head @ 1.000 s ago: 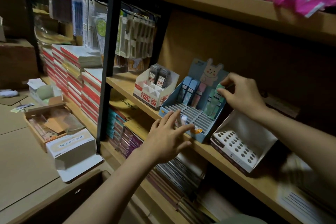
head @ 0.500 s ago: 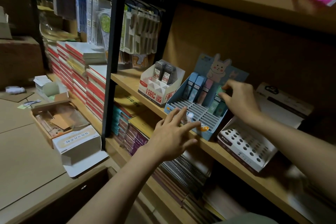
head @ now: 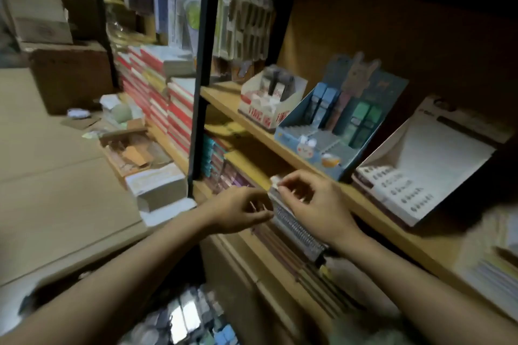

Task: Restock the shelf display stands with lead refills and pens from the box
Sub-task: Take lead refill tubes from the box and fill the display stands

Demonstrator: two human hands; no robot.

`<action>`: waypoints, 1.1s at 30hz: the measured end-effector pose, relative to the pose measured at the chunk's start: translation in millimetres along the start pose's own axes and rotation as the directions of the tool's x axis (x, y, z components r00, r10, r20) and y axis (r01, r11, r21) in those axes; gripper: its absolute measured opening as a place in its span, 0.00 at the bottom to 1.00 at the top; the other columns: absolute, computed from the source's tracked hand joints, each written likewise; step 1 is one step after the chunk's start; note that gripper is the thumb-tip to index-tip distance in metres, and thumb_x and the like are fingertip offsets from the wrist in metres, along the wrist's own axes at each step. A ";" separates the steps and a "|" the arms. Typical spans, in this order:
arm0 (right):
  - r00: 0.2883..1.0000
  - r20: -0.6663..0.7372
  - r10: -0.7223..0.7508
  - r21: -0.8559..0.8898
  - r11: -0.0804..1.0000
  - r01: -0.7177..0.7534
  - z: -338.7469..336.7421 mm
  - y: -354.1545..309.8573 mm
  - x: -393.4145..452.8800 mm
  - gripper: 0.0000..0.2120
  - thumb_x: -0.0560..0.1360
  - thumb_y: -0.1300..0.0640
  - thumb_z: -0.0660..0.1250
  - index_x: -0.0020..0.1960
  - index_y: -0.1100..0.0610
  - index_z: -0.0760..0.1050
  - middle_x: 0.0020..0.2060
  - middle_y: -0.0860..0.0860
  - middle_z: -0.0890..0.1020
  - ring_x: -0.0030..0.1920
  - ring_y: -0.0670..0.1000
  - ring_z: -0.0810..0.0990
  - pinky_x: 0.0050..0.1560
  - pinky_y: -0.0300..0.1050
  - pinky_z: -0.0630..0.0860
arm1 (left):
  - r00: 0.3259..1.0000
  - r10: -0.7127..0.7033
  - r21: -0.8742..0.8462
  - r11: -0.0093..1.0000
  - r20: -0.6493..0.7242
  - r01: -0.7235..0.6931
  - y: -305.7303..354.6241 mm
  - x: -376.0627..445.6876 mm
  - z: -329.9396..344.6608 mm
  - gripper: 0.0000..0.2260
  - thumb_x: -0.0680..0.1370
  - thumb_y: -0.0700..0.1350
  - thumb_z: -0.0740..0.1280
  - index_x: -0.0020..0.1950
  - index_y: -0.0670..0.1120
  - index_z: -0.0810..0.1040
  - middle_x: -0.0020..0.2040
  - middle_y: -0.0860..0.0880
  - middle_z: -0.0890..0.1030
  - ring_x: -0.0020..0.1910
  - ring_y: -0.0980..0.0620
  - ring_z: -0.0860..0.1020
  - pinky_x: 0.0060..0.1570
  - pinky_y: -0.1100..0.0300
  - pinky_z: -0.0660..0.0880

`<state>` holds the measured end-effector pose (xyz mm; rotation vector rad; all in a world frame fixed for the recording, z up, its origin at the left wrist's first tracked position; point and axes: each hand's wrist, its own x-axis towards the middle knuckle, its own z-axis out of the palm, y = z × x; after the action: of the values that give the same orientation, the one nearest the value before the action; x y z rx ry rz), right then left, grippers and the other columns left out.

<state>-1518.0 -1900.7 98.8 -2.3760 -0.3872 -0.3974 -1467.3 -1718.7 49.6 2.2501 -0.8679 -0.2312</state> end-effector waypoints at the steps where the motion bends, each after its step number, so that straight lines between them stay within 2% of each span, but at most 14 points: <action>1: 0.986 0.159 0.052 0.009 0.999 -0.054 23.1 4.1 -12.9 0.03 0.75 0.55 0.70 0.46 0.47 0.80 0.39 0.42 0.81 0.41 0.39 0.80 0.40 0.33 0.76 | 0.992 -0.085 0.057 0.995 0.096 0.079 -10.7 -16.6 11.3 0.09 0.78 0.49 0.67 0.57 0.49 0.79 0.50 0.53 0.82 0.45 0.59 0.79 0.47 0.66 0.75; 3: 0.873 0.465 0.144 -0.060 0.990 -0.131 68.2 16.2 -40.5 0.04 0.75 0.53 0.71 0.50 0.47 0.80 0.41 0.41 0.81 0.40 0.36 0.79 0.42 0.32 0.77 | 0.934 -0.258 0.176 0.960 0.246 0.219 -33.3 -55.9 38.1 0.09 0.77 0.47 0.68 0.57 0.47 0.81 0.52 0.50 0.82 0.47 0.56 0.79 0.47 0.65 0.73; 6: 0.687 0.694 0.216 -0.186 0.975 -0.119 125.3 38.9 -81.1 0.15 0.73 0.52 0.73 0.58 0.52 0.79 0.50 0.45 0.82 0.45 0.39 0.79 0.44 0.25 0.72 | 0.783 -0.517 0.224 0.856 0.346 0.466 -68.0 -118.8 88.6 0.12 0.77 0.49 0.69 0.58 0.47 0.81 0.55 0.48 0.83 0.53 0.50 0.80 0.53 0.58 0.75; 9: 0.563 0.784 0.261 -0.247 0.964 -0.103 165.4 56.6 -106.5 0.20 0.72 0.51 0.75 0.62 0.53 0.78 0.55 0.49 0.82 0.52 0.46 0.80 0.51 0.36 0.75 | 0.649 -0.715 0.038 0.679 0.259 0.733 -90.8 -163.0 147.5 0.12 0.76 0.49 0.70 0.58 0.47 0.80 0.55 0.47 0.82 0.50 0.52 0.80 0.49 0.59 0.78; 11: 0.522 0.802 0.292 -0.268 0.956 -0.122 187.4 68.9 -114.5 0.20 0.72 0.52 0.75 0.62 0.55 0.77 0.55 0.51 0.82 0.53 0.49 0.80 0.52 0.39 0.75 | 0.590 -0.794 -0.073 0.586 0.148 0.807 -98.8 -175.0 187.9 0.12 0.75 0.49 0.72 0.56 0.47 0.80 0.53 0.48 0.82 0.46 0.53 0.78 0.44 0.63 0.73; 13: 0.495 0.801 0.338 -0.296 0.941 -0.164 207.7 82.5 -121.2 0.21 0.72 0.54 0.75 0.63 0.56 0.76 0.56 0.54 0.81 0.54 0.51 0.80 0.55 0.42 0.76 | 0.513 -0.852 -0.144 0.497 0.105 0.856 -103.3 -179.9 223.8 0.14 0.73 0.50 0.74 0.56 0.47 0.80 0.53 0.48 0.81 0.46 0.53 0.77 0.42 0.63 0.70; 16: 0.449 0.783 0.431 -0.363 0.902 -0.233 231.0 101.3 -133.4 0.25 0.73 0.56 0.75 0.67 0.59 0.73 0.61 0.56 0.78 0.59 0.54 0.78 0.58 0.44 0.75 | 0.379 -0.920 -0.245 0.346 0.101 0.906 -108.6 -181.5 260.4 0.16 0.73 0.52 0.74 0.56 0.48 0.78 0.51 0.49 0.81 0.44 0.53 0.77 0.39 0.62 0.72; 19: 0.430 0.765 0.480 -0.398 0.877 -0.269 248.8 113.7 -144.7 0.27 0.73 0.58 0.73 0.70 0.58 0.70 0.64 0.56 0.75 0.61 0.55 0.77 0.60 0.48 0.76 | 0.290 -0.955 -0.310 0.257 0.064 0.915 -113.2 -176.3 280.2 0.16 0.71 0.55 0.75 0.52 0.48 0.77 0.50 0.50 0.80 0.46 0.52 0.78 0.44 0.56 0.79; 21: 0.426 0.765 0.483 -0.400 0.875 -0.272 258.2 118.5 -151.4 0.27 0.73 0.59 0.72 0.70 0.56 0.69 0.64 0.57 0.75 0.61 0.56 0.76 0.61 0.51 0.76 | 0.272 -0.962 -0.260 0.258 0.018 0.931 -114.5 -170.6 289.9 0.18 0.70 0.60 0.74 0.50 0.49 0.78 0.53 0.49 0.78 0.48 0.51 0.78 0.47 0.54 0.79; 23: 0.434 0.758 0.487 -0.408 0.873 -0.268 264.8 122.4 -157.9 0.26 0.73 0.59 0.72 0.69 0.55 0.70 0.64 0.56 0.75 0.61 0.57 0.76 0.62 0.52 0.75 | 0.264 -0.964 -0.211 0.266 -0.035 0.941 -115.3 -166.1 297.8 0.21 0.68 0.63 0.73 0.50 0.49 0.79 0.57 0.50 0.74 0.51 0.51 0.76 0.44 0.58 0.77; 25: 0.441 0.750 0.492 -0.422 0.870 -0.254 269.8 126.0 -161.5 0.24 0.74 0.59 0.72 0.68 0.56 0.70 0.63 0.56 0.75 0.61 0.57 0.76 0.62 0.52 0.75 | 0.267 -0.961 -0.180 0.275 -0.069 0.944 -117.6 -163.4 304.5 0.22 0.67 0.63 0.74 0.49 0.48 0.79 0.59 0.49 0.71 0.53 0.50 0.74 0.43 0.58 0.76; 27: 0.449 0.748 0.489 -0.432 0.872 -0.230 273.4 128.4 -161.6 0.23 0.74 0.60 0.72 0.67 0.57 0.71 0.63 0.56 0.75 0.61 0.57 0.76 0.62 0.51 0.74 | 0.273 -0.960 -0.188 0.280 -0.061 0.941 -120.3 -163.4 309.7 0.20 0.68 0.61 0.75 0.49 0.47 0.79 0.59 0.49 0.71 0.54 0.50 0.74 0.48 0.56 0.76; 31: 0.453 0.756 0.472 -0.455 0.877 -0.155 278.9 127.1 -159.1 0.24 0.71 0.55 0.76 0.64 0.57 0.72 0.61 0.53 0.73 0.60 0.56 0.75 0.62 0.52 0.75 | 0.268 -0.961 -0.358 0.276 -0.073 0.892 -125.7 -171.4 309.4 0.12 0.71 0.54 0.74 0.44 0.49 0.76 0.53 0.51 0.73 0.47 0.53 0.73 0.46 0.59 0.73; 33: 0.481 0.736 0.476 -0.468 0.872 -0.146 283.3 125.0 -158.1 0.24 0.72 0.49 0.74 0.63 0.57 0.73 0.60 0.53 0.74 0.59 0.55 0.76 0.59 0.50 0.75 | 0.240 -0.967 -0.507 0.248 -0.082 0.825 -128.4 -177.9 306.4 0.11 0.74 0.51 0.72 0.42 0.48 0.73 0.44 0.51 0.77 0.40 0.53 0.75 0.40 0.58 0.74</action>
<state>-1564.2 -1826.1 -237.6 -2.7699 -0.2788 1.0208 -1655.4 -1705.2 -276.6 2.0226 0.8351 -0.4157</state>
